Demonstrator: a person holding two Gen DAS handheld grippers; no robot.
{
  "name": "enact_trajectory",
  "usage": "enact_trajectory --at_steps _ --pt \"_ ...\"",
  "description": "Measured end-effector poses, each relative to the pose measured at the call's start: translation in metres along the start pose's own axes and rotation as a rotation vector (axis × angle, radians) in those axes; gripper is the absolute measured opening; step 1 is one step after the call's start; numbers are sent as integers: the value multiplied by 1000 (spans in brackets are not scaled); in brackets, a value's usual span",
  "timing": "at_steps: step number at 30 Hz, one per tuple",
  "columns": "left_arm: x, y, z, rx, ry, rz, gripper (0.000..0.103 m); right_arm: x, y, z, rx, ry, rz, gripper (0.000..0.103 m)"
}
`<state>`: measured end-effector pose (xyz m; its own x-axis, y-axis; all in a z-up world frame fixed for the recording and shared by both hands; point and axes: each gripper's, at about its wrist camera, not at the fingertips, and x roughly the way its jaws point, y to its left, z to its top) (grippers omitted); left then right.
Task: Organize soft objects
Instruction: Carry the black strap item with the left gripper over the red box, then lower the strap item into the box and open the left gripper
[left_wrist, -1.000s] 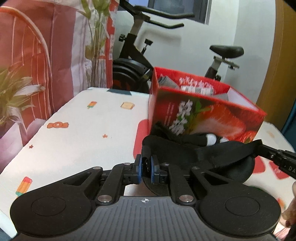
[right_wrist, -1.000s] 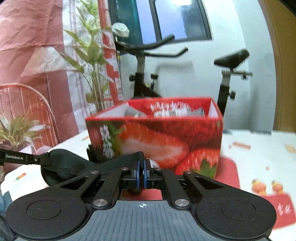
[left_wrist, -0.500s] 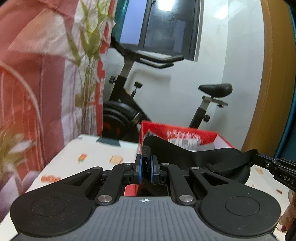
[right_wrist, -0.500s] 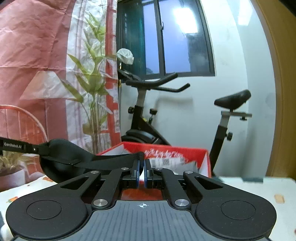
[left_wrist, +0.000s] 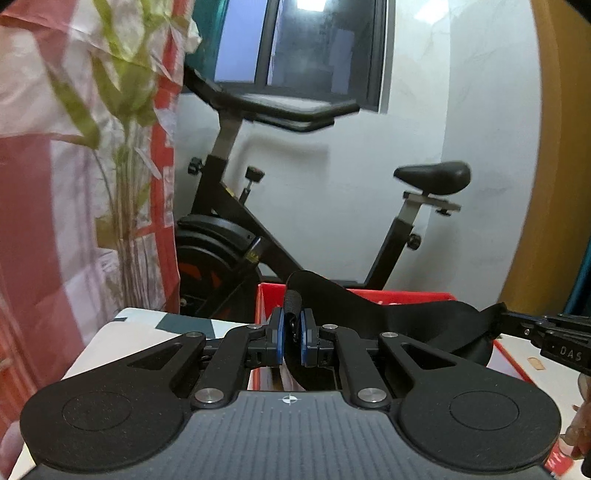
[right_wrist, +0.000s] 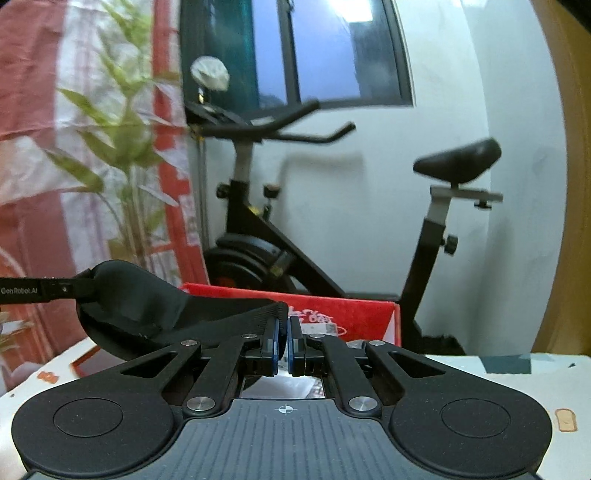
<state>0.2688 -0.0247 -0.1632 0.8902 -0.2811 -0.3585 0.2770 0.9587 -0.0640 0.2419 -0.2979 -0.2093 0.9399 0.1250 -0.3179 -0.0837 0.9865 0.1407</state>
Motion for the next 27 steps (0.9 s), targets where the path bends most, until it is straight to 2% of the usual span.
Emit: enact_trajectory --at_steps 7,11,13,15,17,20,21,23,24,26,27 --pt "72 -6 12 2 113 -4 9 55 -6 10 -25 107 -56 4" --pt "96 -14 11 40 155 -35 10 67 -8 5 -22 153 -92 6" --pt "103 -15 9 46 174 -44 12 67 -8 2 -24 154 -104 9" --pt "105 -14 6 58 187 -57 19 64 -8 -1 -27 160 -106 12" --pt "104 -15 4 77 184 -58 48 60 -8 -3 -35 163 -108 14" --pt "94 -15 -1 86 158 -70 73 51 -7 -5 -33 154 -116 20" --pt "89 -16 -2 91 148 -71 78 47 -8 -5 -25 151 -115 21" --pt "82 -18 -1 102 132 -46 98 39 -9 -4 2 141 -101 25" --pt "76 -18 0 99 119 -31 99 34 -8 -2 14 136 -96 32" --pt "63 -16 4 84 97 -31 103 21 -8 0 30 106 -90 56" --pt "56 -16 6 83 92 -29 103 14 -7 1 41 85 -90 76"
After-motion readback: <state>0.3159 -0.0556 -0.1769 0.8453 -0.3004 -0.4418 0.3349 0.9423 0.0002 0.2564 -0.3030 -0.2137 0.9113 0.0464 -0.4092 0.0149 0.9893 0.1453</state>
